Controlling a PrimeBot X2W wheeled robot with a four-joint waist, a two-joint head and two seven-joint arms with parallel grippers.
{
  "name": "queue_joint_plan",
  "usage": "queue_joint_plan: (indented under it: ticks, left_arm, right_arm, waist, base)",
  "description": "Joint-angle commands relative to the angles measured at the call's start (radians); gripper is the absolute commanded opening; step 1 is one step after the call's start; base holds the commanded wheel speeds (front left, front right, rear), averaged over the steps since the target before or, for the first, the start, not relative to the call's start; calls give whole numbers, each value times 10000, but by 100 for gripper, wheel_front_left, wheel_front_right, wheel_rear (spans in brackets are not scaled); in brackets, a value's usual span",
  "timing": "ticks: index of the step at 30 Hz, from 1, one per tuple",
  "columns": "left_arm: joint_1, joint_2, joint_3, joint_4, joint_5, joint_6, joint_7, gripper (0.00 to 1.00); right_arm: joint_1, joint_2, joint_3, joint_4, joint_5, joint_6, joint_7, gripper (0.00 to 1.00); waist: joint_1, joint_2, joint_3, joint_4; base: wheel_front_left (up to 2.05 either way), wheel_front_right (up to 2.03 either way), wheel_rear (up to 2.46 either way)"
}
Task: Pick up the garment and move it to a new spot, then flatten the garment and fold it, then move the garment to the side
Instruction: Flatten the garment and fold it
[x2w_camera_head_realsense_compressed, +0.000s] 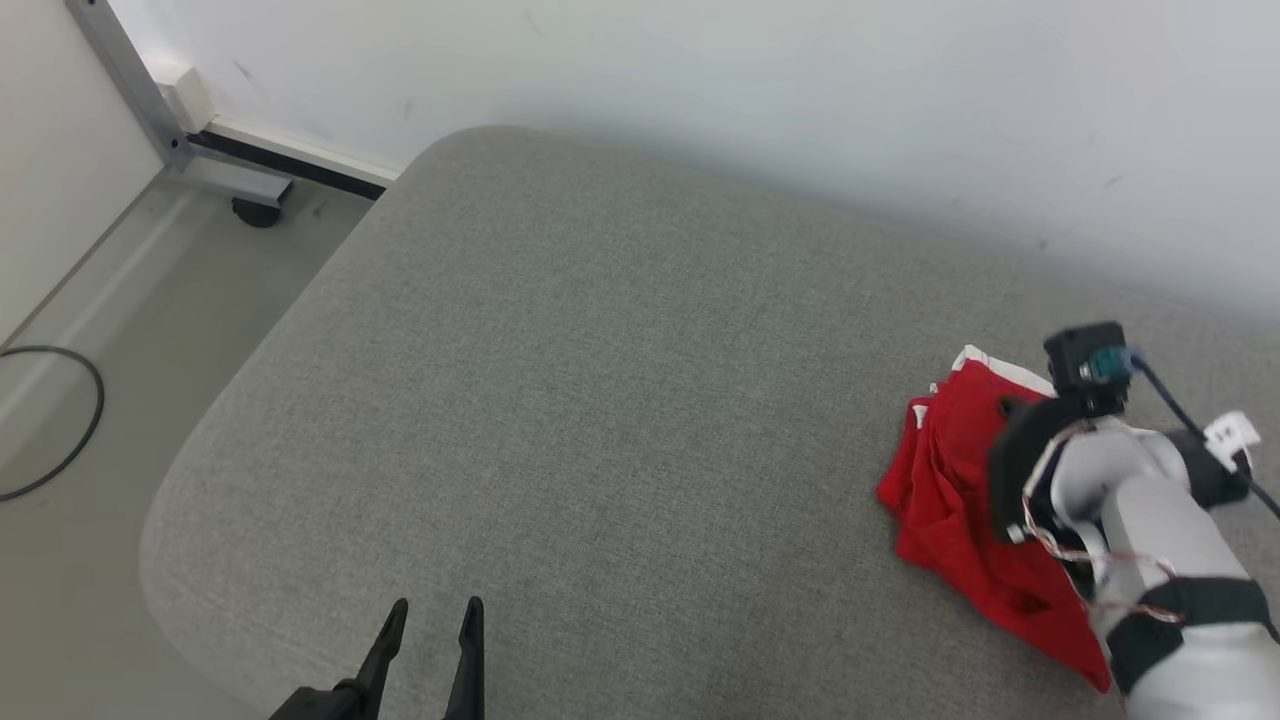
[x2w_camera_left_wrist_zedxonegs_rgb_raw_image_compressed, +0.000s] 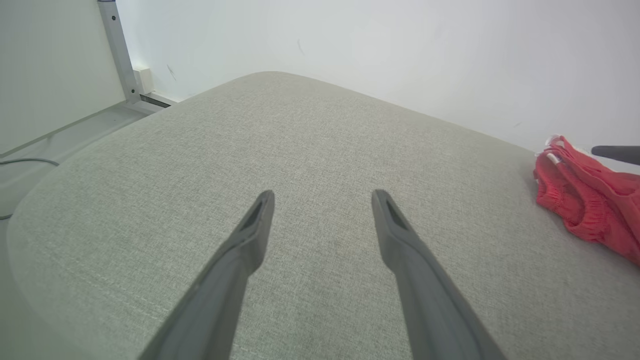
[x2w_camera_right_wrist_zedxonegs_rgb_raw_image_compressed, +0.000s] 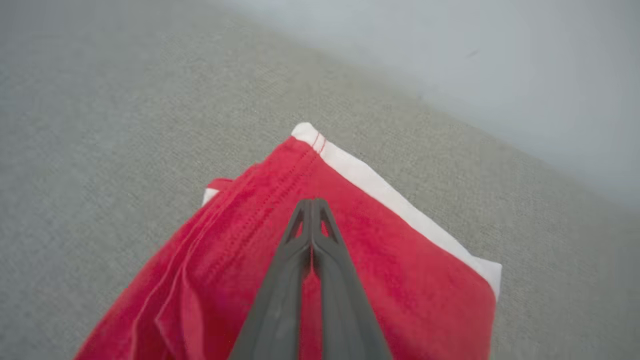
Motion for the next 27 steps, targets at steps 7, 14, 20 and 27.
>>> queue_joint_plan:
  ticks: [7,14,20,27]
  left_arm:
    - [309,117,45,-183,-179,84,-50,100]
    - [199,112,-10,-196,-179,77,-16,100]
    - [169,138,-68,-160,-200,97,18,100]
    - [299,212,-72,-147,-251,120,35,100]
  right_arm:
    - [1326,-293,848,-429,252,-19,-297,0]
    - [1835,253,1992,-1128,726,-19,-289,0]
    - [2360,535,3188,-2121,1173,-19,66,0]
    - [3291,648,3932,-3400,1833,-21,477,0]
  waist:
    - [1,0,-183,-444]
    - [1,0,-187,-708]
    - [1,0,-276,-801]
    - [1,0,-580,-834]
  base:
    - [0,0,0]
    - [0,0,0]
    - [0,0,0]
    - [0,0,0]
